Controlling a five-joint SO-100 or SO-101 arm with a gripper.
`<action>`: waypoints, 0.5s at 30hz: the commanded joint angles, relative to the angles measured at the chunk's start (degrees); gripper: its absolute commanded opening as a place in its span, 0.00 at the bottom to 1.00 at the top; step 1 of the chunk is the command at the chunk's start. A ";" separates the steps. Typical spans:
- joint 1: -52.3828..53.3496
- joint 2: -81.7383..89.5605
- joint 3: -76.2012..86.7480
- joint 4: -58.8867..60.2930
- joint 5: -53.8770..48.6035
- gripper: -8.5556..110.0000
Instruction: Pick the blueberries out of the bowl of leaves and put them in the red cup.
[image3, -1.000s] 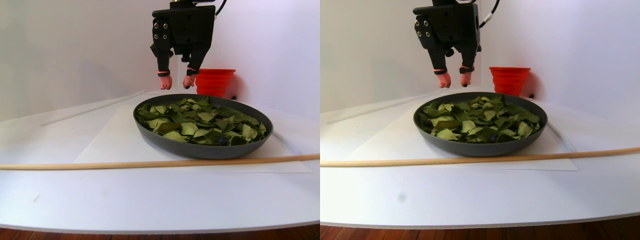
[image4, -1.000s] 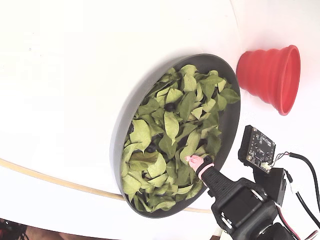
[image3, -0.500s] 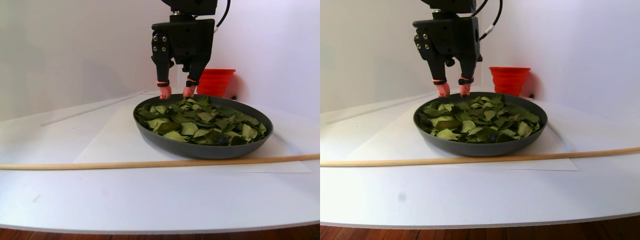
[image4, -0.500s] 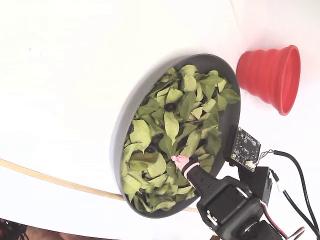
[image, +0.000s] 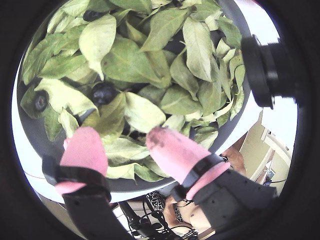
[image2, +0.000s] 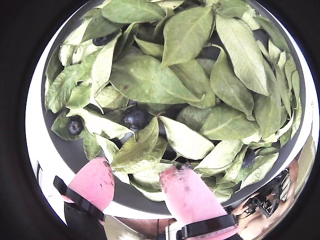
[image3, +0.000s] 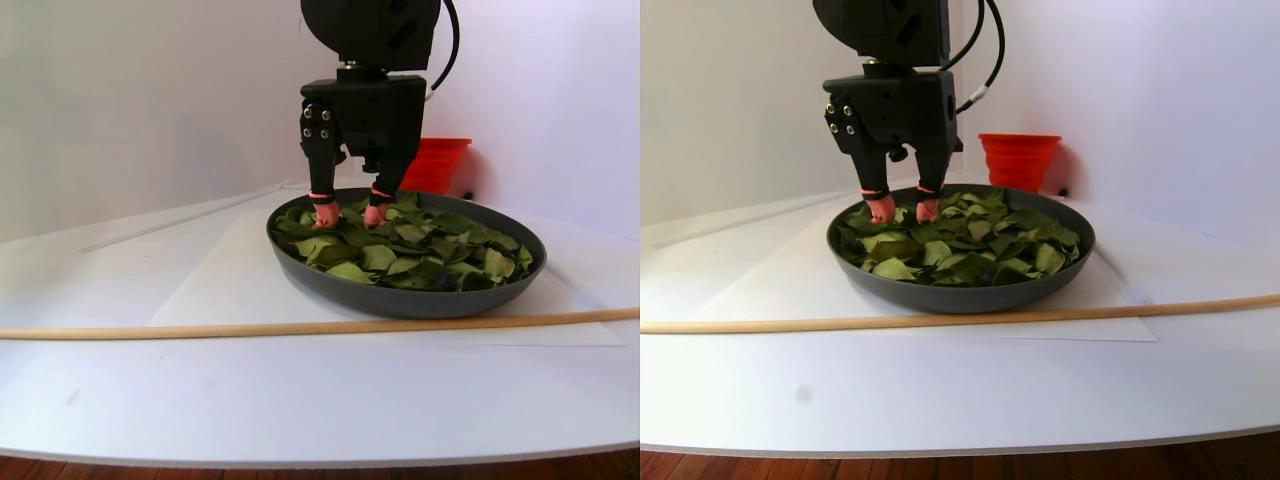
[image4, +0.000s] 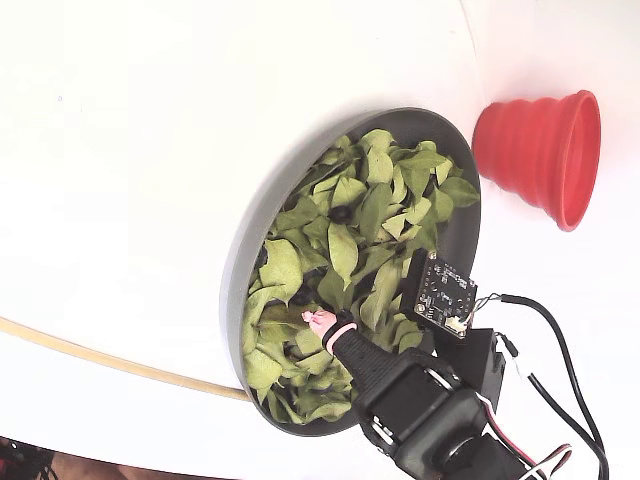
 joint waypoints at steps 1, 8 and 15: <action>-0.09 0.18 -2.99 -1.23 0.53 0.22; -0.26 -3.08 -4.75 -3.52 0.88 0.22; -1.05 -4.92 -5.63 -5.01 2.02 0.22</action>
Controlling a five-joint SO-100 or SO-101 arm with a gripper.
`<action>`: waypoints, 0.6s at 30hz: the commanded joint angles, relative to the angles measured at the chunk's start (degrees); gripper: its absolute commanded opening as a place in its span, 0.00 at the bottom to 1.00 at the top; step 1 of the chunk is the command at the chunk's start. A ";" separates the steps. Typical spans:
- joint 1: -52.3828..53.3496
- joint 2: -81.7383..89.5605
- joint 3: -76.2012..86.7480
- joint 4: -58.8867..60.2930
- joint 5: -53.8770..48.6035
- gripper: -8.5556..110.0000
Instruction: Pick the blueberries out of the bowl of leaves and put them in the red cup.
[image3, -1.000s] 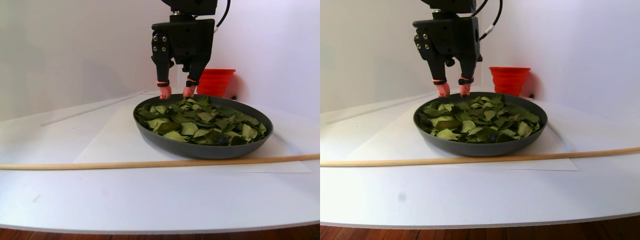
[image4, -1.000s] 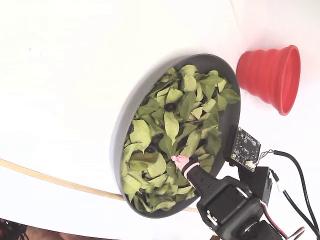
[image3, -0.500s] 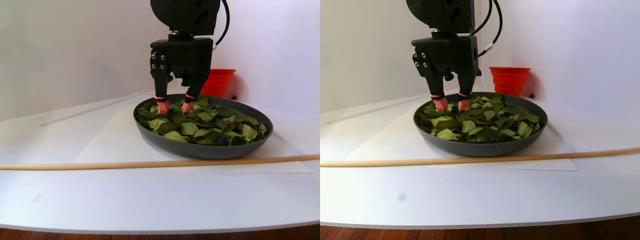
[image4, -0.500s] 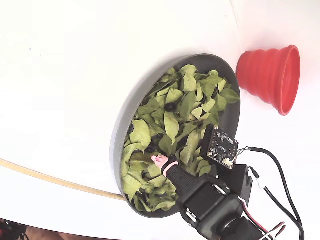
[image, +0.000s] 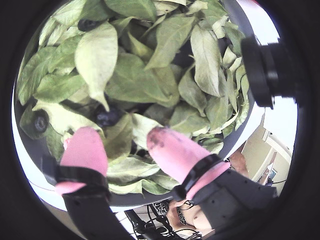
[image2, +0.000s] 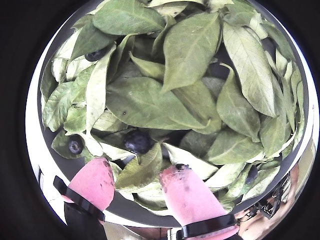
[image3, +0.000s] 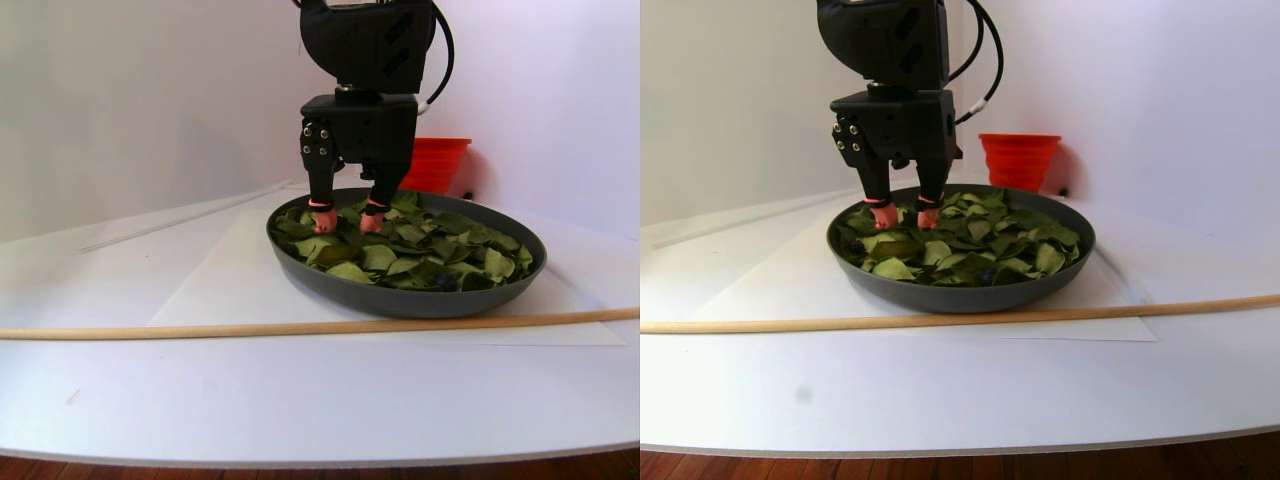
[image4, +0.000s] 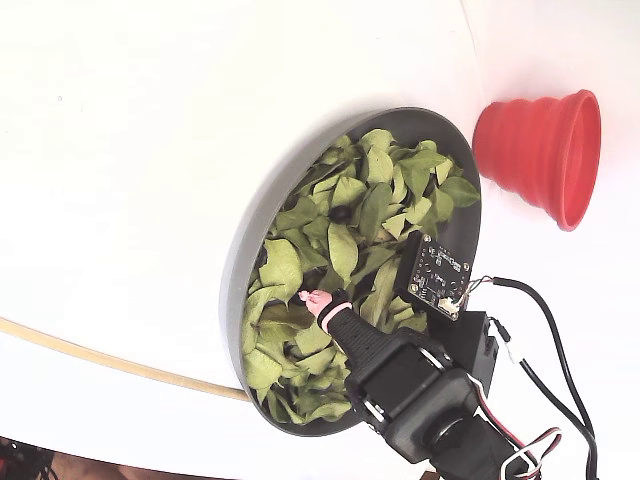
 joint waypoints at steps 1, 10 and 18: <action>-0.18 0.62 -2.02 -1.05 1.14 0.22; -0.09 -1.67 -2.55 -2.55 1.41 0.22; 0.09 -4.66 -3.34 -4.66 1.85 0.22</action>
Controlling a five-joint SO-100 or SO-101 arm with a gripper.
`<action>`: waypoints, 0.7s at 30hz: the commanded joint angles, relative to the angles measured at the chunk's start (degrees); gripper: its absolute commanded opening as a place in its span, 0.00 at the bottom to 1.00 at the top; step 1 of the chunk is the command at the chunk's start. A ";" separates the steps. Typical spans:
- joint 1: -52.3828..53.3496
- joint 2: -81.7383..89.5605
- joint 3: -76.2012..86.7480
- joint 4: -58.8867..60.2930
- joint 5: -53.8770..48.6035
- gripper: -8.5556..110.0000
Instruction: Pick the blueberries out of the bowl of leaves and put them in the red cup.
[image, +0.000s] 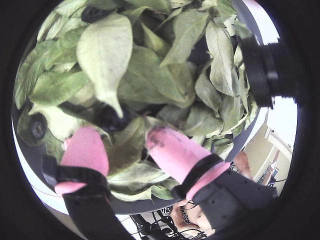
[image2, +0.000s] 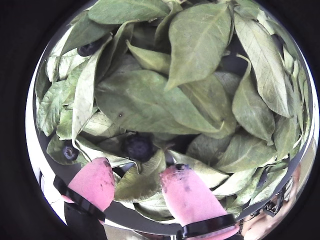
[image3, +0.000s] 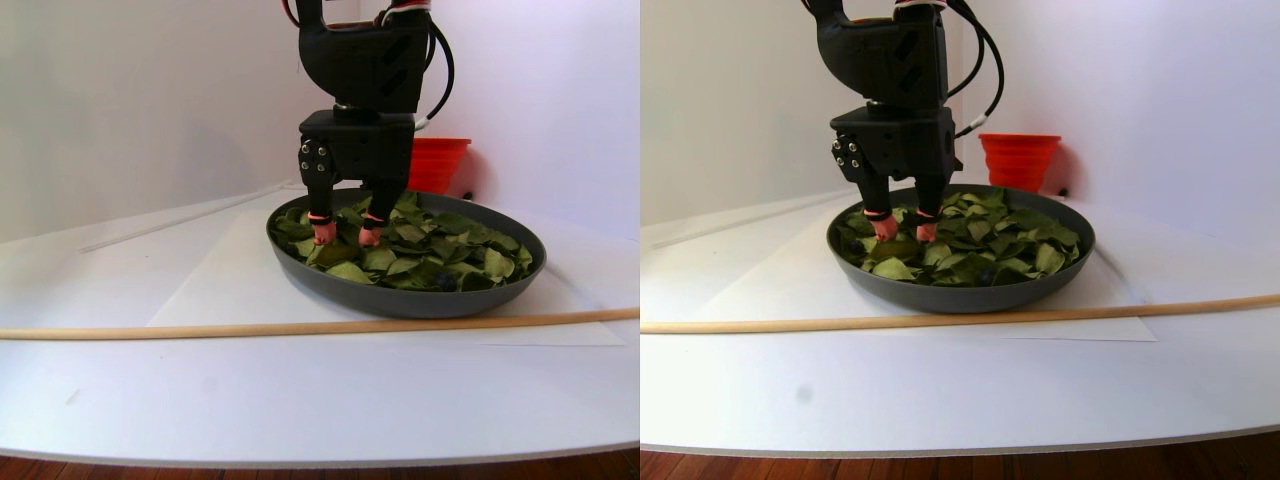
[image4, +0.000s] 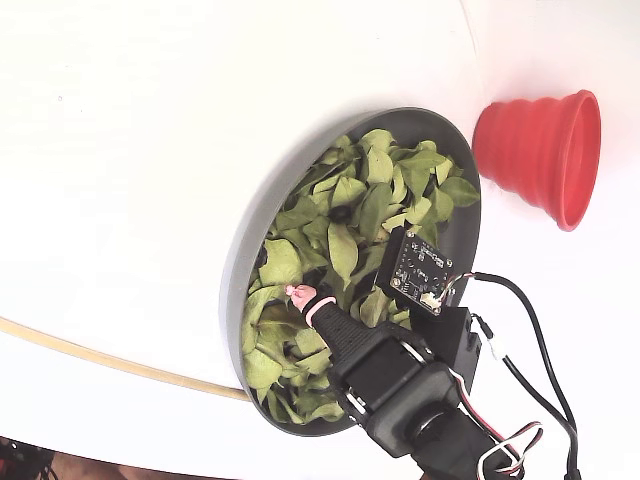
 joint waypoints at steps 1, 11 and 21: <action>0.35 0.00 -2.11 -1.85 0.18 0.22; 0.97 -3.43 -3.60 -3.69 0.09 0.22; 1.67 -5.10 -3.69 -4.39 -0.26 0.23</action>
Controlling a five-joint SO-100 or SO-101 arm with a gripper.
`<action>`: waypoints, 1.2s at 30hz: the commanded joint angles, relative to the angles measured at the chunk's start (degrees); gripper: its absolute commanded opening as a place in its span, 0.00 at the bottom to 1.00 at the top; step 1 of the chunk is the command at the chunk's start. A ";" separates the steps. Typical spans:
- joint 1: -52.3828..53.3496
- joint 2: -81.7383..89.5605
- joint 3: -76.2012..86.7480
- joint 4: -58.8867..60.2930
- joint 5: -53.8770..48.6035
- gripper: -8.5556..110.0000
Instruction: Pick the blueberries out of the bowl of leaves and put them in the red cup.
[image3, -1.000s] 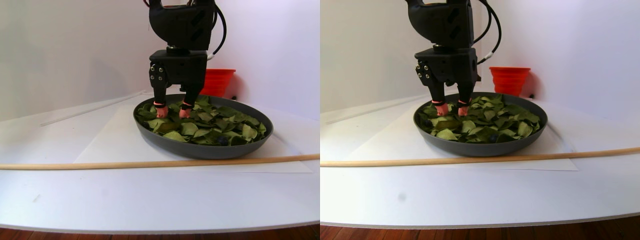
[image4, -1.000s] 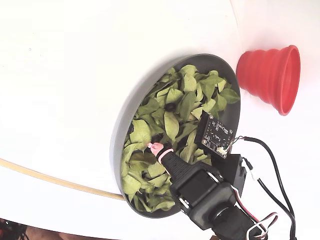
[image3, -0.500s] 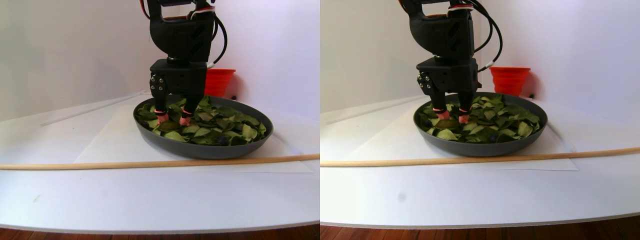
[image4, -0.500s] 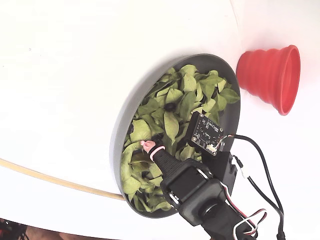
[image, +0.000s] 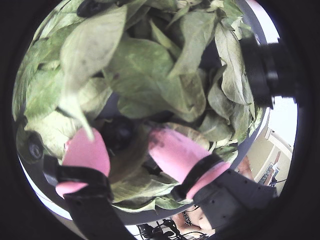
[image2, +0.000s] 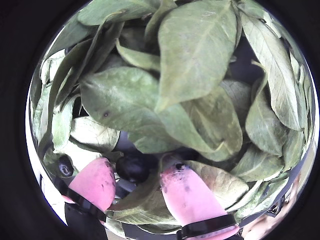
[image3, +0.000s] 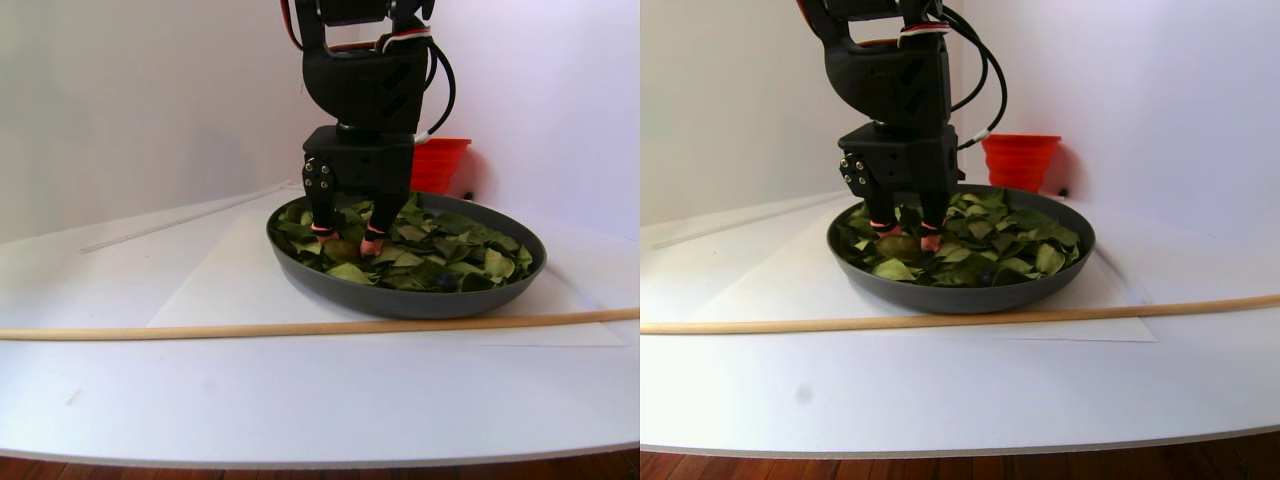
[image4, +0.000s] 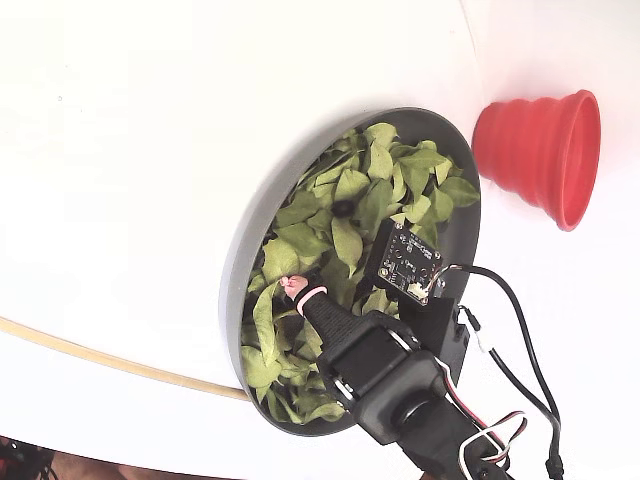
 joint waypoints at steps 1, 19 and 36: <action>1.41 0.18 -0.70 -1.05 -0.26 0.23; 2.20 -4.13 0.70 -5.62 0.97 0.20; 2.37 -2.02 0.44 -6.86 -1.23 0.17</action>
